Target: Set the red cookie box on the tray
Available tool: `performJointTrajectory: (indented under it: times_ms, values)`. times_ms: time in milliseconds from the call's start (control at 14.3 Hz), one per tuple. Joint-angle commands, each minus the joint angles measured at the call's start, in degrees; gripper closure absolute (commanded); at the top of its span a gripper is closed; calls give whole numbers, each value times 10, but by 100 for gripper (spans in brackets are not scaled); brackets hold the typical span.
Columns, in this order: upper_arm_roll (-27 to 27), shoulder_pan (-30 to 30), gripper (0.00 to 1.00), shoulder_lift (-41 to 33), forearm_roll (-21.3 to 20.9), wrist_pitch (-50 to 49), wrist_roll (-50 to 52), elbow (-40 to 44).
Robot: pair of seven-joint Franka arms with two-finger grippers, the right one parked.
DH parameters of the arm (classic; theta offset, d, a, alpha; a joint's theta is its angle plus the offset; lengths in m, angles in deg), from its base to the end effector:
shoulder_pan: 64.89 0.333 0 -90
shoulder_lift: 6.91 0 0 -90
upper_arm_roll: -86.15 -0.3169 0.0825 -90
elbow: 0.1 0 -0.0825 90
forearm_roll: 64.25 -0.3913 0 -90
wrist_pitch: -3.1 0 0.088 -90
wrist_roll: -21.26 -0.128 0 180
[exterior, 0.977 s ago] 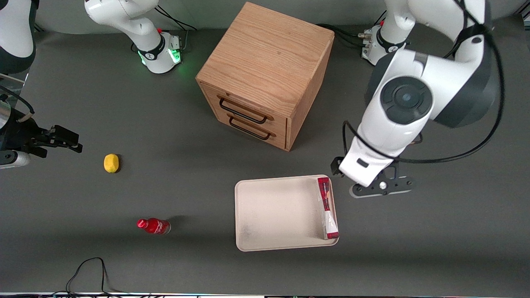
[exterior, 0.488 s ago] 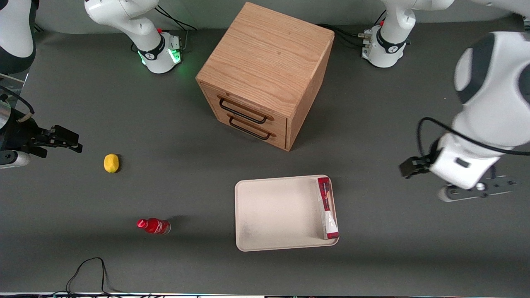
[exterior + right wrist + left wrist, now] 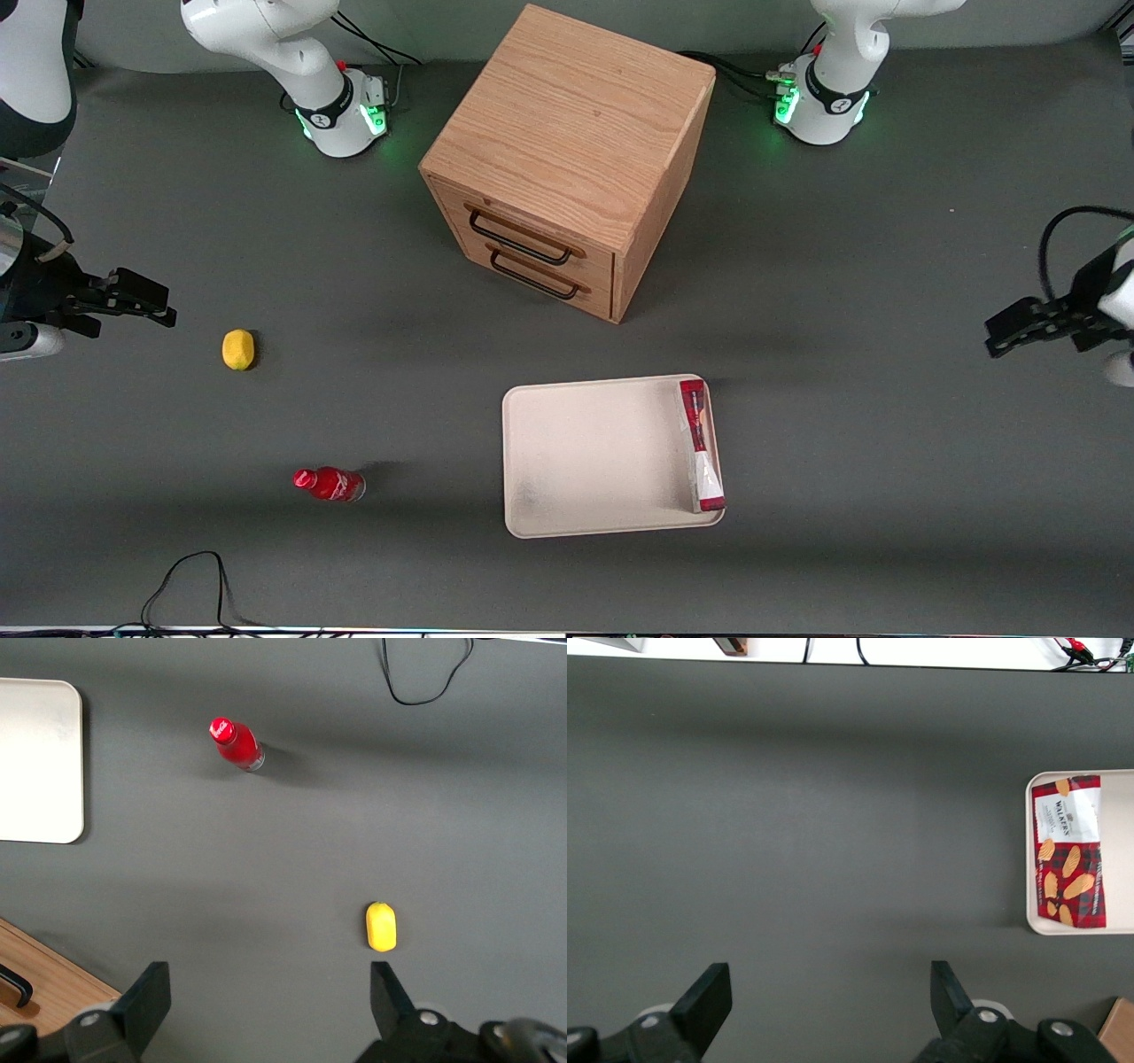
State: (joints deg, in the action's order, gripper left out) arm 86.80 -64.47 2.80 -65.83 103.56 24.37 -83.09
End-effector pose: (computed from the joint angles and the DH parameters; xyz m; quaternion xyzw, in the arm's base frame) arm 0.6340 0.0011 0.5805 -0.9973 -0.0236 -0.0680 0.0108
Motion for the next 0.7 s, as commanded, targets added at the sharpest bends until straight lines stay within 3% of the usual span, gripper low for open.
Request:
performJointTrajectory:
  times_ms: [0, 209, 419, 628]
  values:
    - [6, 11, 0, -56, 10, 32, -20, -65]
    - [1, -8, 0, -68, 8, 26, -4, -71]
    - [-39, -54, 0, -65, 7, 25, 31, -60]
    - [-37, -56, 0, -53, 8, -16, 37, -20]
